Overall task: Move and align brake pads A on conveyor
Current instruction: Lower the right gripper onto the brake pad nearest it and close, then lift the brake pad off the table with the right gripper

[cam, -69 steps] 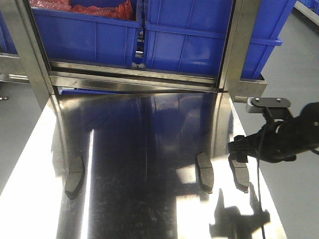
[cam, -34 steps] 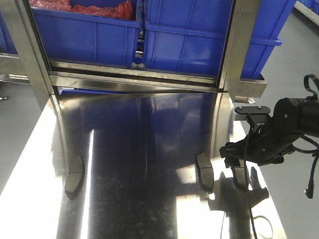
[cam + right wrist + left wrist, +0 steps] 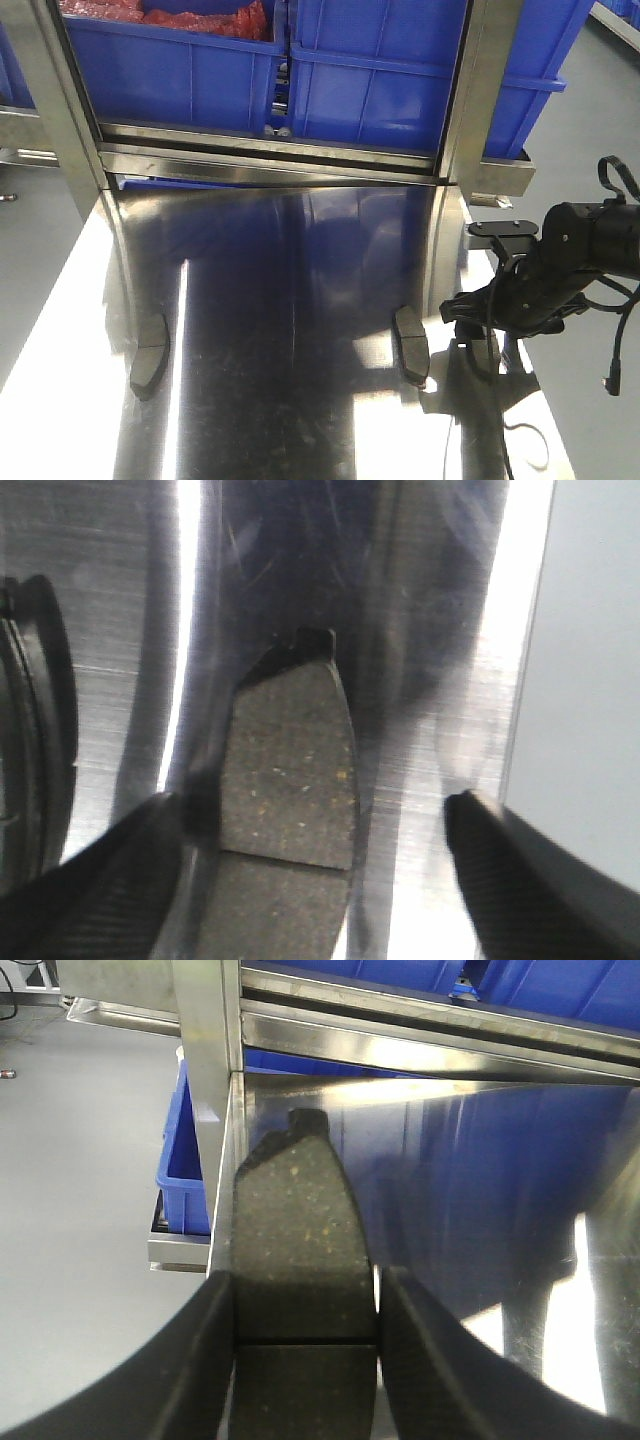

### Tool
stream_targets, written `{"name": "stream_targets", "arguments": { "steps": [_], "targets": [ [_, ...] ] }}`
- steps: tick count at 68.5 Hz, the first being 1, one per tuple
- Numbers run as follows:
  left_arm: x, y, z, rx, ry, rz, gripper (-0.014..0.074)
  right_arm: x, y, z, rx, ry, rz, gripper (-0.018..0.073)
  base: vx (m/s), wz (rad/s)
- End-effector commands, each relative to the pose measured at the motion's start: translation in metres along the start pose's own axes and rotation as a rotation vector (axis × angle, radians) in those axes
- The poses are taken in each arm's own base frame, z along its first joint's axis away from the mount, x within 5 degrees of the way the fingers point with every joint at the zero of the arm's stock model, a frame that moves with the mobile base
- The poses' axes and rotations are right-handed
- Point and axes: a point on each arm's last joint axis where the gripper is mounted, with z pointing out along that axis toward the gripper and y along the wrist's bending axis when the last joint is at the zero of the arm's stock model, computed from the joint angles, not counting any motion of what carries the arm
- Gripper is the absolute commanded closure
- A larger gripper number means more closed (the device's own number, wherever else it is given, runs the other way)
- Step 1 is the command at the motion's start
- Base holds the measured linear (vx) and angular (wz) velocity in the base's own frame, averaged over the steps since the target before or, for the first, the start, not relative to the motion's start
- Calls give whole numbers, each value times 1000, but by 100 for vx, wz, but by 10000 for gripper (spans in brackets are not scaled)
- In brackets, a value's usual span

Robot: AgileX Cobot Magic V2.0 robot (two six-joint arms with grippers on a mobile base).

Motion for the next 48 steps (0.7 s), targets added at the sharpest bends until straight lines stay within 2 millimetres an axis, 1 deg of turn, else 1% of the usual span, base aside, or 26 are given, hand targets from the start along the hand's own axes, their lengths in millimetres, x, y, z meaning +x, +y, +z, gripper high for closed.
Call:
{"name": "stream_targets", "arguments": {
  "steps": [1,18,27,35,48],
  "targets": [
    [-17,-3,-6,26,-115,-5,433,-8,1,-15,-4,-56,1,125,0,0],
    [-17,-3,-6,26,-115,-5,433,-7,1,-17,-4,-48,-10,372,0,0],
    [-17,-3,-6,26,-115,-5,433,-7,1,-20,-4,-55,-12,476,0,0],
    [-17,-3,-6,26,-115,-5,433,-9,1,-26,-5,-82,-12,529,0,0],
    [-17,-3,-6,26,-115,-5,433,-7,2,-47,-7,-175,0,537,0,0]
  ]
}}
